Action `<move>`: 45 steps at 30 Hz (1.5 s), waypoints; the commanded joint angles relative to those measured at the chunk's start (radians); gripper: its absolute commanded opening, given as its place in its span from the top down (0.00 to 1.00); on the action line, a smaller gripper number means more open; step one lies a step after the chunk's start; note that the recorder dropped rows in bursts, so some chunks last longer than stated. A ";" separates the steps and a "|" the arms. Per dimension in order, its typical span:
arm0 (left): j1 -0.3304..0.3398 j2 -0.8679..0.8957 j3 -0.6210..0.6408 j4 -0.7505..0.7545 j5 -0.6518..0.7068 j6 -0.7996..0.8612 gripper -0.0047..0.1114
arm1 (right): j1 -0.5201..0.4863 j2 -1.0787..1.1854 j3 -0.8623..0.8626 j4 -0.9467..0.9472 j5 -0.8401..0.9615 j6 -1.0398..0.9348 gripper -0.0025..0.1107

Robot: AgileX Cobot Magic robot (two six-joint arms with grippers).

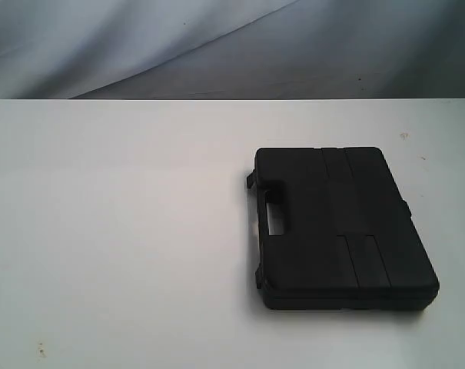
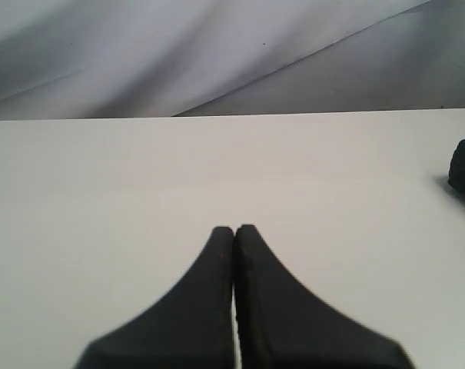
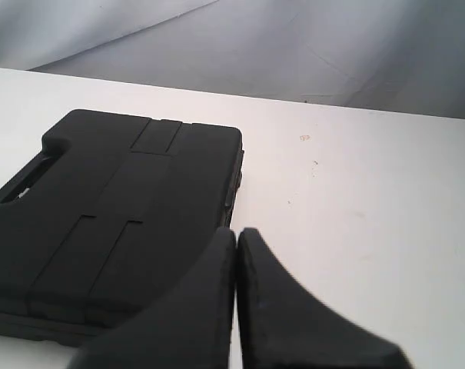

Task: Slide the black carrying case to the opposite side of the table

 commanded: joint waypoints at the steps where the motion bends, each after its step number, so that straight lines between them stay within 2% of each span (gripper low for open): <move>1: 0.001 -0.002 0.004 -0.008 -0.002 -0.001 0.96 | -0.007 -0.004 0.004 -0.007 0.000 -0.003 0.98; 45: 0.001 -0.002 0.004 -0.008 -0.002 -0.001 0.96 | -0.007 -0.004 0.004 -0.016 -0.022 -0.011 0.98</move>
